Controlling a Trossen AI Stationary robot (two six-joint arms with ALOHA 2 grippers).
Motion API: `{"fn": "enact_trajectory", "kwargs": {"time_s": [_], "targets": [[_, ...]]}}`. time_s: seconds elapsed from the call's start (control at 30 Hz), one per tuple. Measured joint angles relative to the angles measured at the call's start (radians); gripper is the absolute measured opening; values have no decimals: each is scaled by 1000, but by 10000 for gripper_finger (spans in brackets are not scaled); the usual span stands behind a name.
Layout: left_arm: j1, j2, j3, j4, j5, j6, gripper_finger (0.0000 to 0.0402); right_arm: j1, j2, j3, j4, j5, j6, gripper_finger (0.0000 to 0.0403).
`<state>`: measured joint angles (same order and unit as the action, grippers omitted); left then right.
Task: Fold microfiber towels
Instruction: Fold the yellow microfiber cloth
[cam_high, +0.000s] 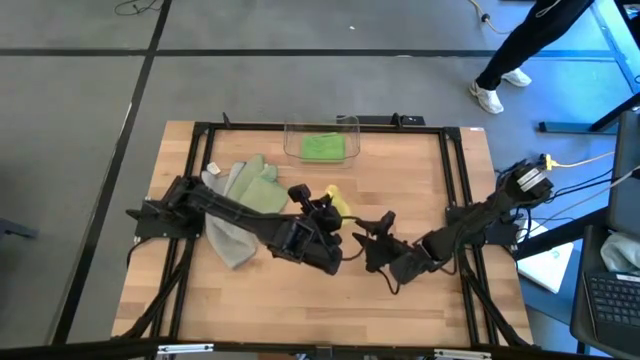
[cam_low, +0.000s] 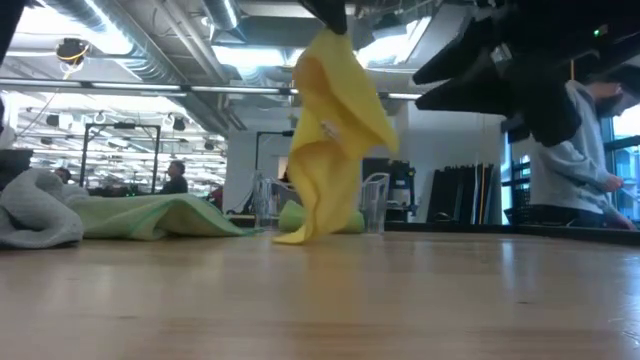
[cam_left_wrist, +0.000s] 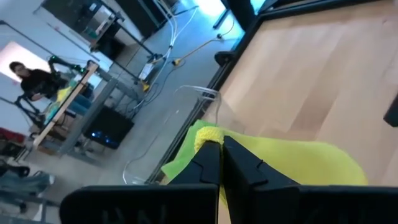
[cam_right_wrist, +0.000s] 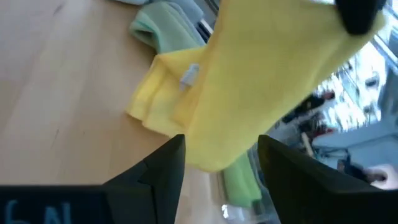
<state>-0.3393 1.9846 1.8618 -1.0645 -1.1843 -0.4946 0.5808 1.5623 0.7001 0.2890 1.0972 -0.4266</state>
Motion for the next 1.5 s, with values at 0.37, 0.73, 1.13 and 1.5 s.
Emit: {"fn": "enact_trajectory", "kwargs": {"time_s": [0.37,0.73,1.13,1.5], "targets": [[-8,-4,0,90,-3,33,0,-99,77,-1,68,-47,103,204],[35,-18,0,190,45,158,0,-175,106,-2,140,-35,91,204],[123,-18,0,201,107,191,0,-225,106,-3,221,-78,80,204],[142,-18,0,329,160,344,0,-329,106,-3,170,-211,108,204]]}}
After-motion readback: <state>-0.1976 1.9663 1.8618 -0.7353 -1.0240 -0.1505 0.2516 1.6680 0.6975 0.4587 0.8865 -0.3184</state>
